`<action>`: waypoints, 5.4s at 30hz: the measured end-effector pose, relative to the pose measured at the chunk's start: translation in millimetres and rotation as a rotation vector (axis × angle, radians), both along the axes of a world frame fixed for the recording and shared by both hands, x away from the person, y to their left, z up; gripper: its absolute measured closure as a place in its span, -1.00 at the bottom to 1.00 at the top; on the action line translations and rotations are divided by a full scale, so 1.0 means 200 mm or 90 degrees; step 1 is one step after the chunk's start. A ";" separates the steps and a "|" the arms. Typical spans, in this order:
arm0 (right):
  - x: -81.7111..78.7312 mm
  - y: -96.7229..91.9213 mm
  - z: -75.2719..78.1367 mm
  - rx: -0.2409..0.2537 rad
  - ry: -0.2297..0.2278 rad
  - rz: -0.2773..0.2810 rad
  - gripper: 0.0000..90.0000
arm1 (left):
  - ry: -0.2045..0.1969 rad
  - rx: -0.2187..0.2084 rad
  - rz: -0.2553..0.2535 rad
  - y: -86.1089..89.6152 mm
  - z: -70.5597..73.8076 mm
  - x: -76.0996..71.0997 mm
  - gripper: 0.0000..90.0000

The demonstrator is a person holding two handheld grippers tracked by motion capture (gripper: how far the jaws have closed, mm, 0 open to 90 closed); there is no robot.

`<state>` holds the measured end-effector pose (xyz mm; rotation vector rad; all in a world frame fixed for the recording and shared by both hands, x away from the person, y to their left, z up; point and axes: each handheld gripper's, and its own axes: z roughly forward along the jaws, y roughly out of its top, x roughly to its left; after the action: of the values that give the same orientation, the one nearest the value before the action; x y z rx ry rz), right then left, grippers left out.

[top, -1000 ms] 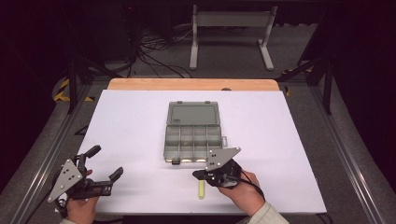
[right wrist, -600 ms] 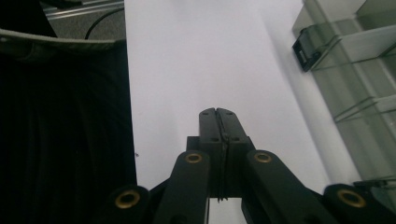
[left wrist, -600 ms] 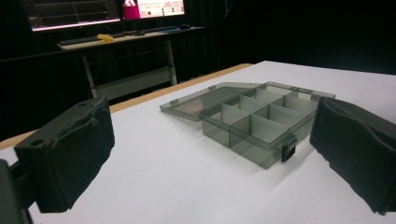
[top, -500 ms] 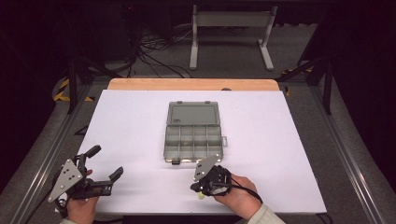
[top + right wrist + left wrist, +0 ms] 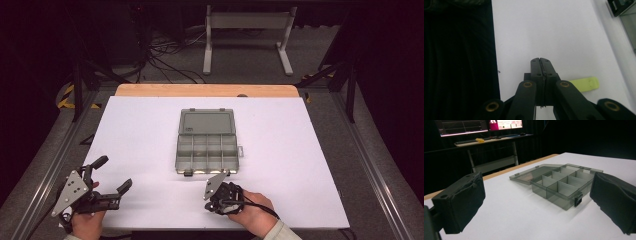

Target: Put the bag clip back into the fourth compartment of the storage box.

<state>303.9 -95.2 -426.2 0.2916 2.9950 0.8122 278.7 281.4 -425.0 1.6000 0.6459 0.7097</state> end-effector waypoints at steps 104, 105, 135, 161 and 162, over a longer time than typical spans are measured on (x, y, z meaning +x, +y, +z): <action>0.19 -0.13 -0.03 -0.068 -0.030 -0.026 0.35 | -0.002 0.005 -0.004 0.00 0.00 0.00 -0.98; 0.19 -0.13 -0.03 -0.065 -0.027 -0.023 0.39 | -0.001 0.006 -0.003 0.00 0.00 0.00 -0.98; 0.20 -0.18 0.10 -0.001 -0.036 -0.029 0.73 | 0.000 0.005 -0.002 0.00 0.00 0.00 -0.98; 0.28 -0.23 0.35 0.086 -0.076 -0.085 0.73 | -0.001 0.005 -0.002 0.00 0.00 0.00 -0.98; 0.29 -0.23 0.36 0.087 -0.076 -0.087 0.73 | -0.001 0.005 -0.002 0.00 0.00 0.00 -0.98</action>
<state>361.0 -140.4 -355.2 0.4294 2.7789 0.9847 278.9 281.2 -425.1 1.6073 0.6396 0.7124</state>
